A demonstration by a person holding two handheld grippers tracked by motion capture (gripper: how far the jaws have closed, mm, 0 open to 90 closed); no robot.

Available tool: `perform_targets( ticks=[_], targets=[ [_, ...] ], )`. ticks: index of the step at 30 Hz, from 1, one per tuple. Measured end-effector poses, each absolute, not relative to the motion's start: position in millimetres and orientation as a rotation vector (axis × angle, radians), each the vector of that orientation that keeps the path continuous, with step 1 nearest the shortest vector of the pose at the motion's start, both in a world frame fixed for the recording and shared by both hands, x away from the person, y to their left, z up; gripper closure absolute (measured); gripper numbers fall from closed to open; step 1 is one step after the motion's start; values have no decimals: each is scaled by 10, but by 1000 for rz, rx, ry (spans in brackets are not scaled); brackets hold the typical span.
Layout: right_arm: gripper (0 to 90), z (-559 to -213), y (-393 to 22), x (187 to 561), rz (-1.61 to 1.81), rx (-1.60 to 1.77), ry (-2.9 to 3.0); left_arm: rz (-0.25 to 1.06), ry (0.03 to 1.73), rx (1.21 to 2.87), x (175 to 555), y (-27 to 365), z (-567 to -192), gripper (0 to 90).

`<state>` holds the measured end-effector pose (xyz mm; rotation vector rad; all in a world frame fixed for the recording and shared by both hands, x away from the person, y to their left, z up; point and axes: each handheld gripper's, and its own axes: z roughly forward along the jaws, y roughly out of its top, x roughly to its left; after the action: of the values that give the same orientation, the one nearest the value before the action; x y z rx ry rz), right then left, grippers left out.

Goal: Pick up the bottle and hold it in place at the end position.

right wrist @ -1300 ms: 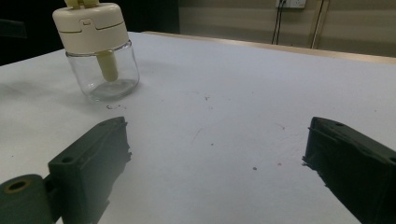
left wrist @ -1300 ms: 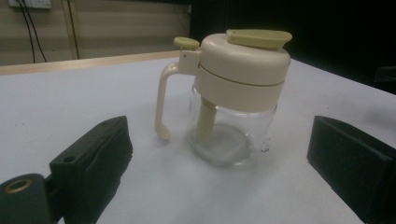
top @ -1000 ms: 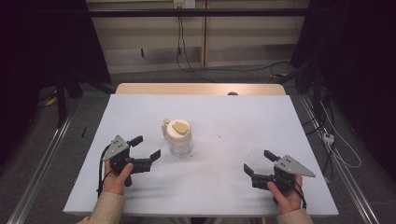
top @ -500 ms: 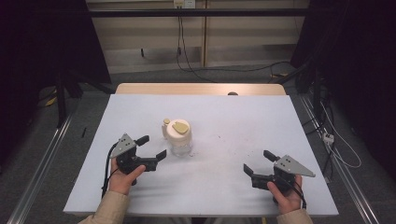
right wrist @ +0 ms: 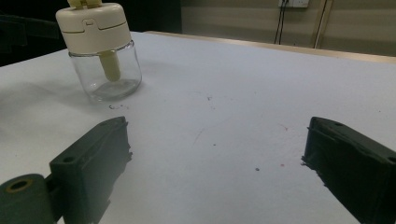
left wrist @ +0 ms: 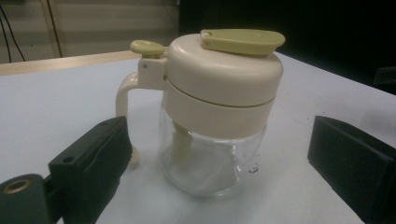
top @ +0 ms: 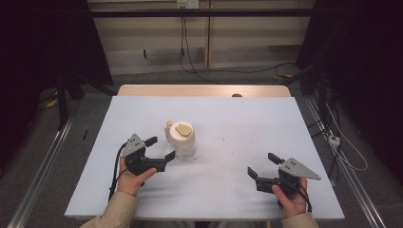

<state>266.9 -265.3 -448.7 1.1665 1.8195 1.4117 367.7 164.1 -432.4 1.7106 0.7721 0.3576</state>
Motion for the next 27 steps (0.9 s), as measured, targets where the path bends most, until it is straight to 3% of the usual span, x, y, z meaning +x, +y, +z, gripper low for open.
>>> perform_targets(
  ticks=[27],
  targets=[
    [64,-4484,-2645,2666,1418,1167,1821,350,775,1752,3843,1432,-4393,62]
  ],
)
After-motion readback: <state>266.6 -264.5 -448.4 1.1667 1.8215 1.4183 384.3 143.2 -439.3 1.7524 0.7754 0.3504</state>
